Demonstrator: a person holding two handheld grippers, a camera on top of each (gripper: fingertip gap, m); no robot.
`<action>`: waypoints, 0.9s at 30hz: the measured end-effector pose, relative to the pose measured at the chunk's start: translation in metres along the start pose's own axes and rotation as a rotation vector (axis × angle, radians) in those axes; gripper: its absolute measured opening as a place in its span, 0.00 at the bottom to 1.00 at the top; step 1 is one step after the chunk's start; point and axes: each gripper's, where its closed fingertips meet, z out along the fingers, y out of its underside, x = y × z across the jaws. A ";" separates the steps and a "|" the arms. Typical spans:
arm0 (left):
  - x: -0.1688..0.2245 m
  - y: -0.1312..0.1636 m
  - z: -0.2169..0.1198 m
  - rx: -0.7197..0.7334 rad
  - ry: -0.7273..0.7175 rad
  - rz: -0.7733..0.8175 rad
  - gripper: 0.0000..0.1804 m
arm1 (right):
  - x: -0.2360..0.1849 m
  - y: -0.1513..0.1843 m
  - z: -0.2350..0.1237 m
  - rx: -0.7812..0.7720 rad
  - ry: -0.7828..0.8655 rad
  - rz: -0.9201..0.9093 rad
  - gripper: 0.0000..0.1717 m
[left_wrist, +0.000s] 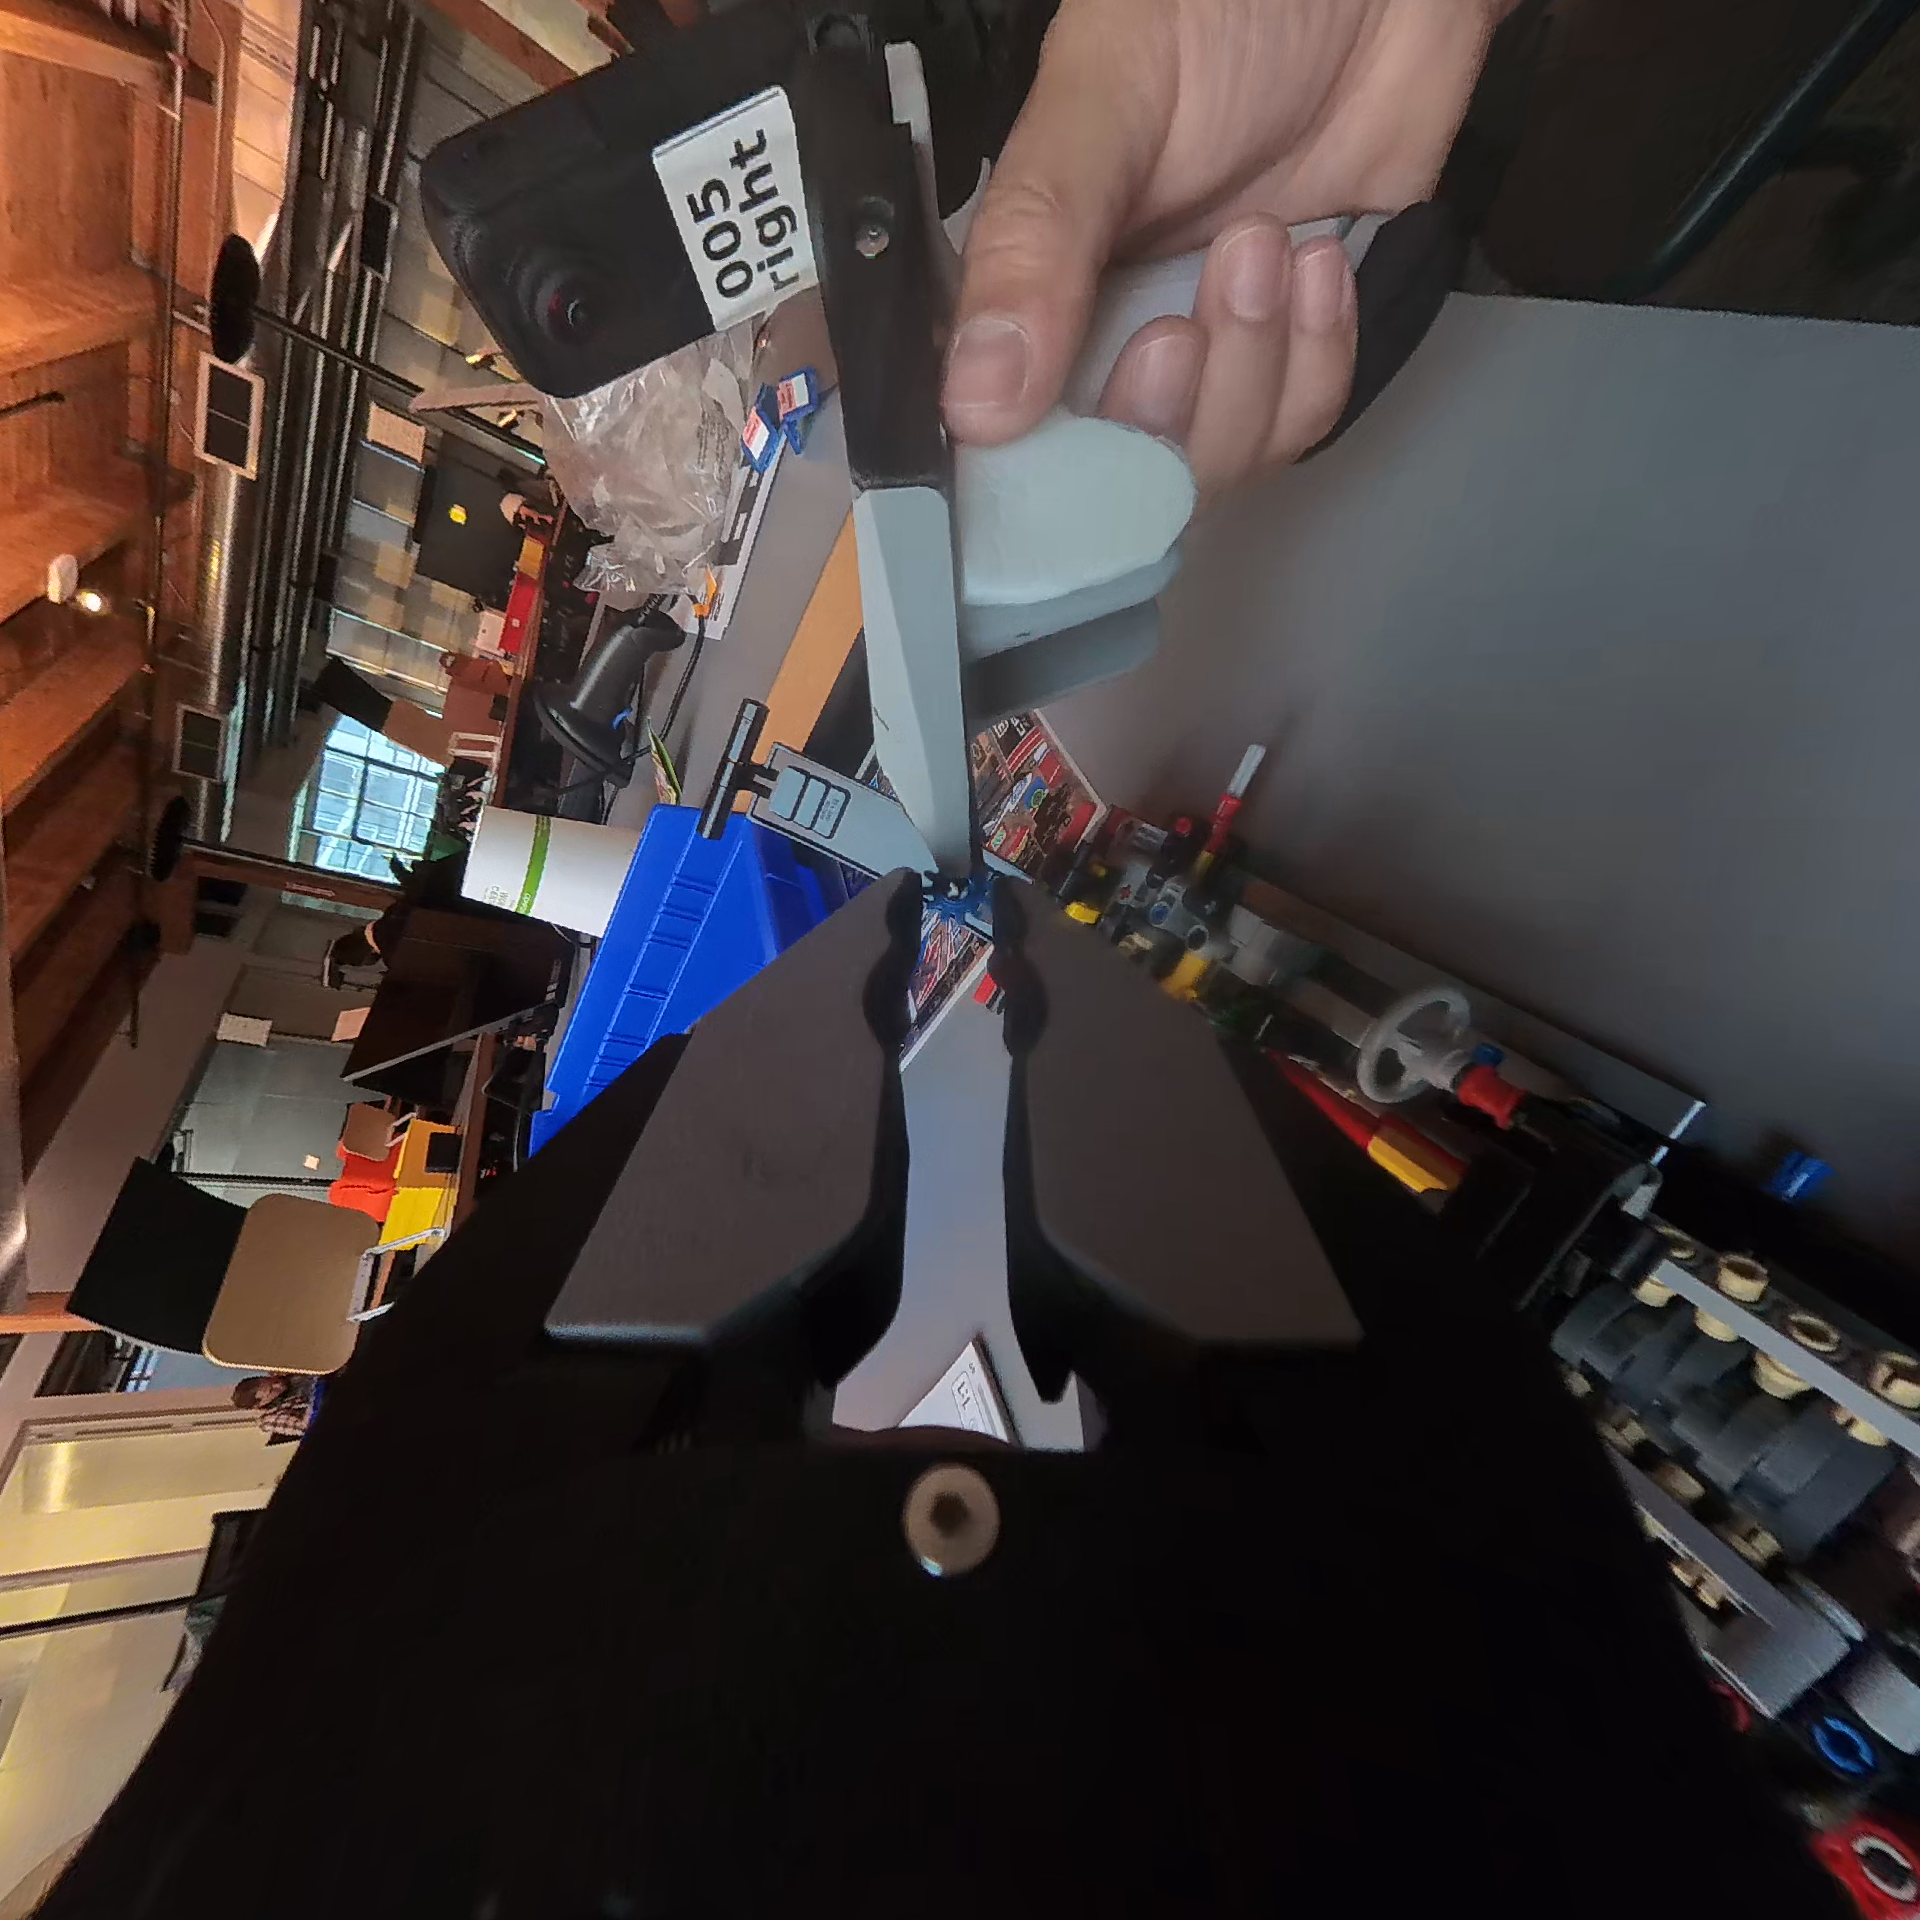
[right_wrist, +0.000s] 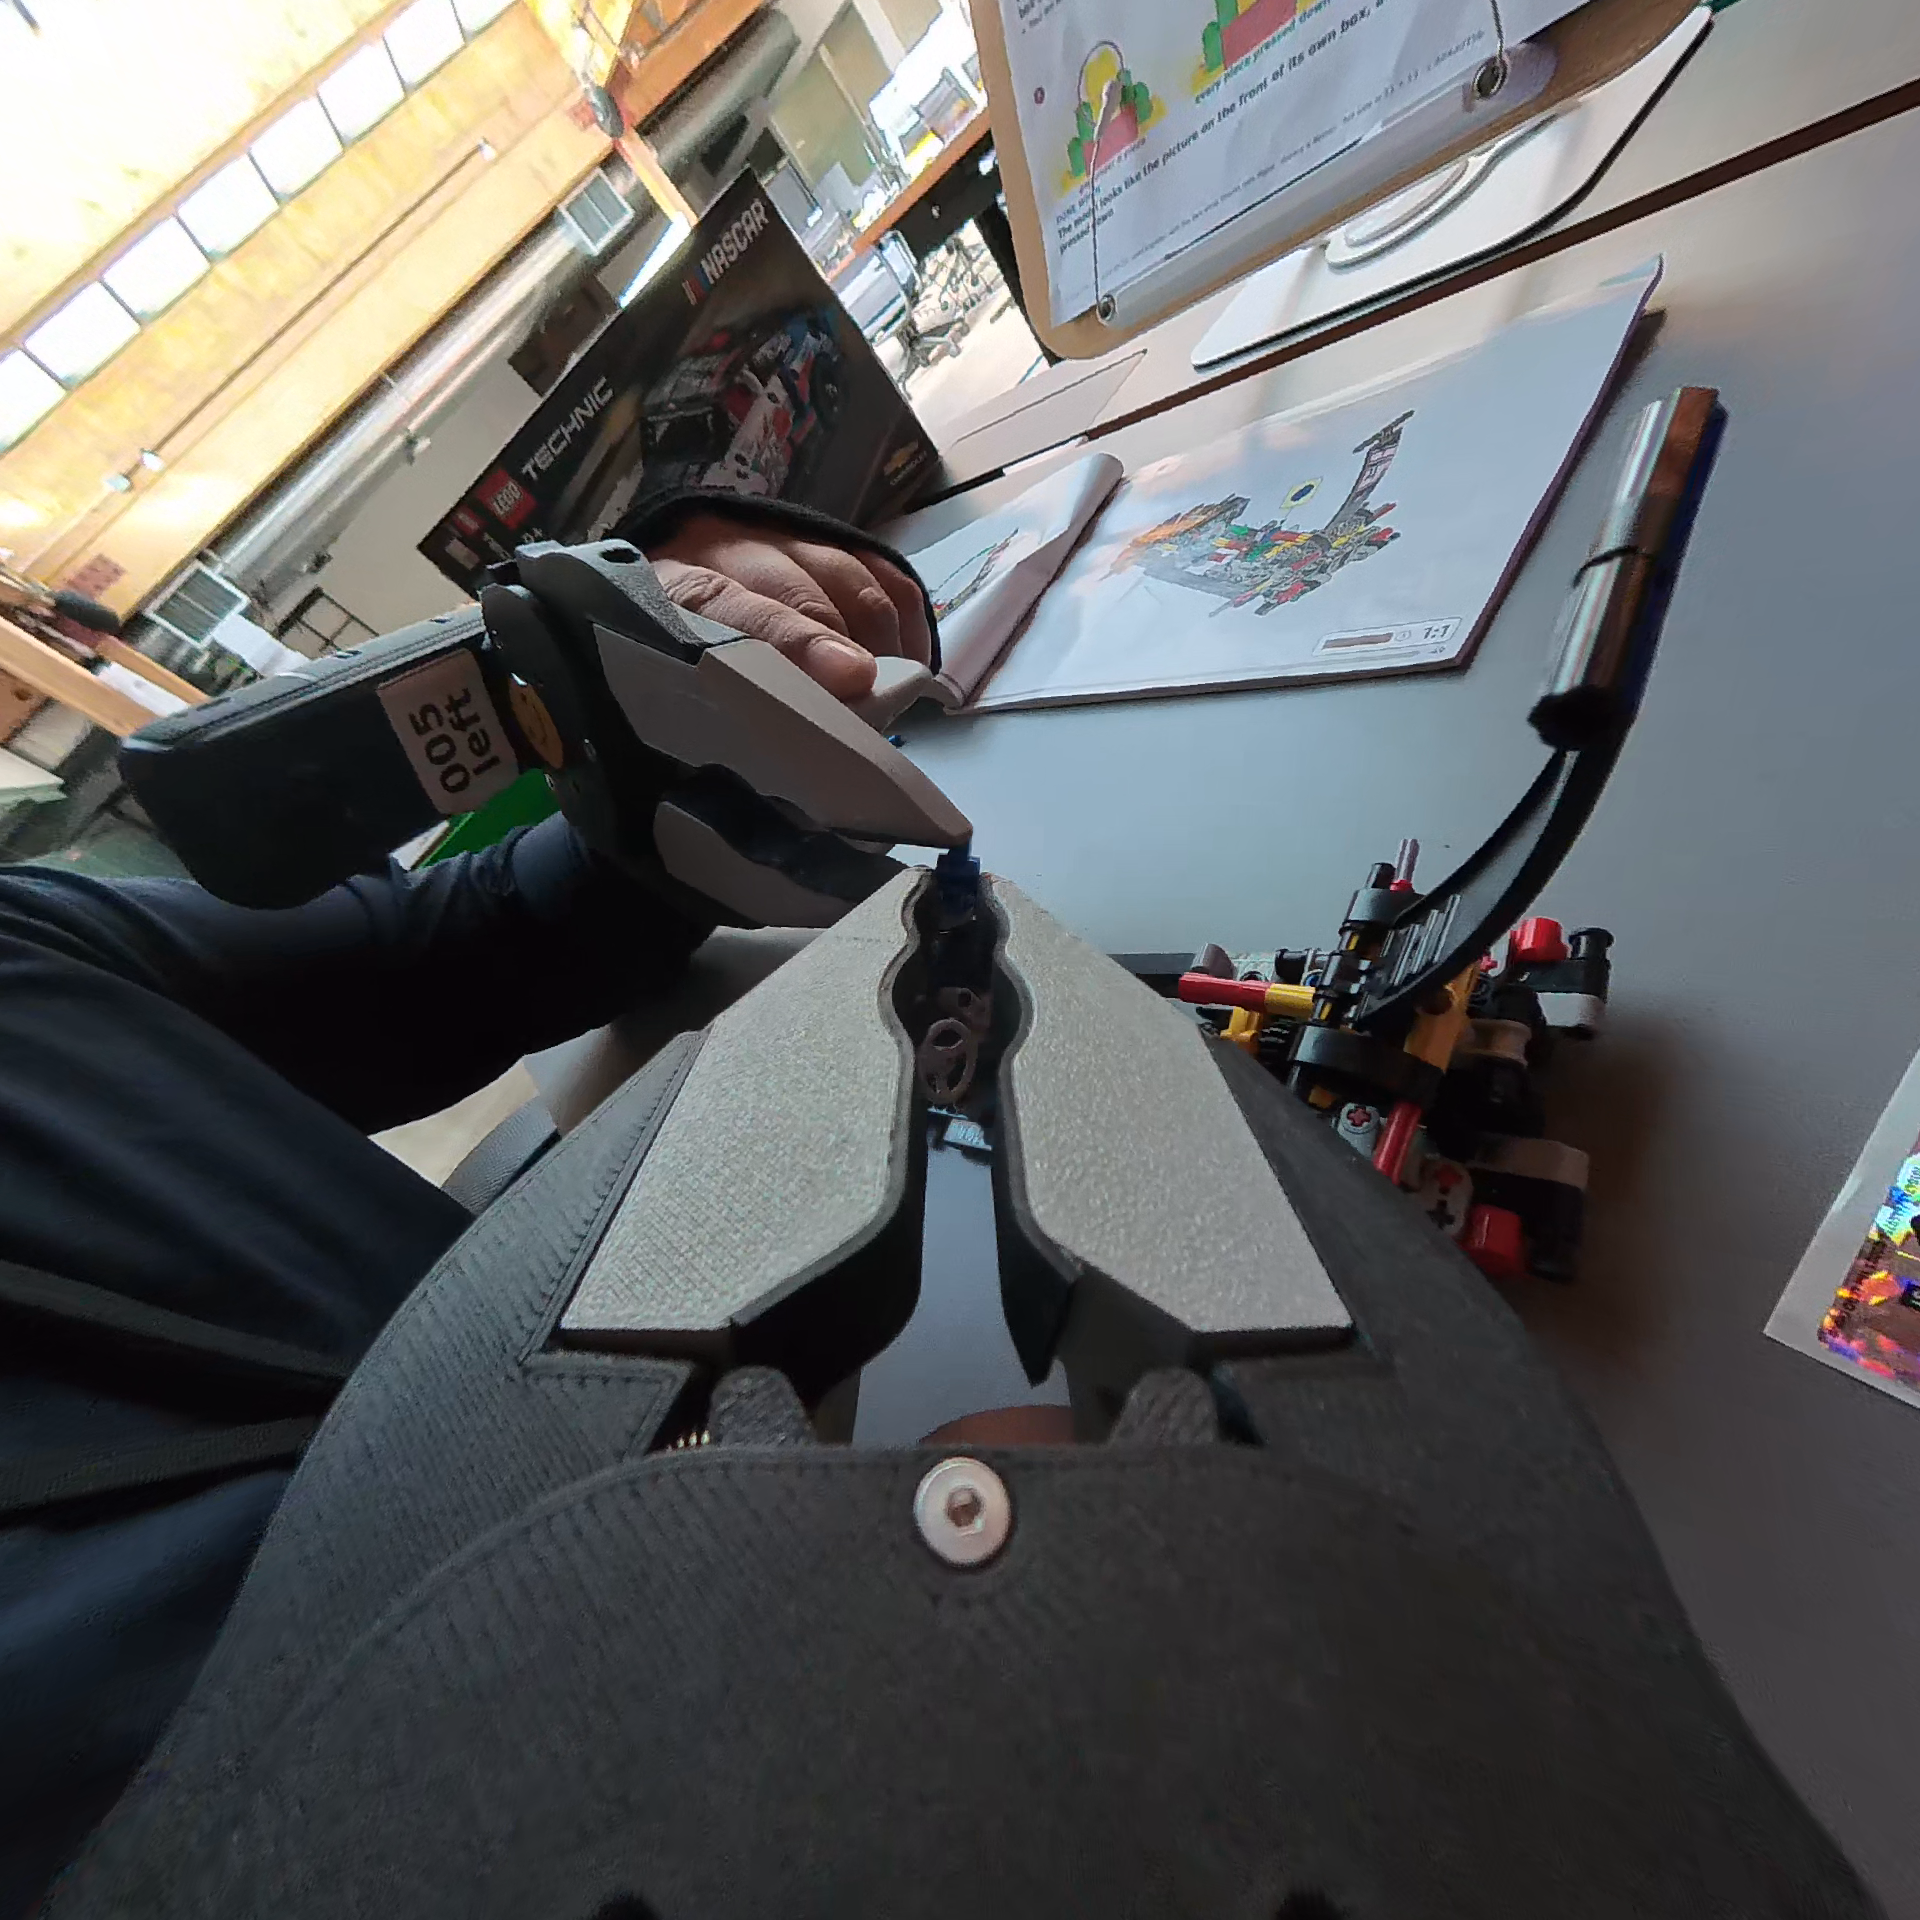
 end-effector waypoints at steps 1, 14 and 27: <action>0.001 0.001 0.000 -0.006 0.001 0.001 0.06 | 0.001 0.001 0.001 0.000 0.008 -0.005 0.02; -0.011 -0.002 0.005 -0.005 0.013 -0.276 0.06 | 0.001 -0.010 -0.007 0.110 -0.079 0.117 0.02; -0.019 -0.010 0.013 -0.067 -0.088 -0.366 0.05 | 0.001 -0.018 -0.018 0.132 -0.020 0.038 0.02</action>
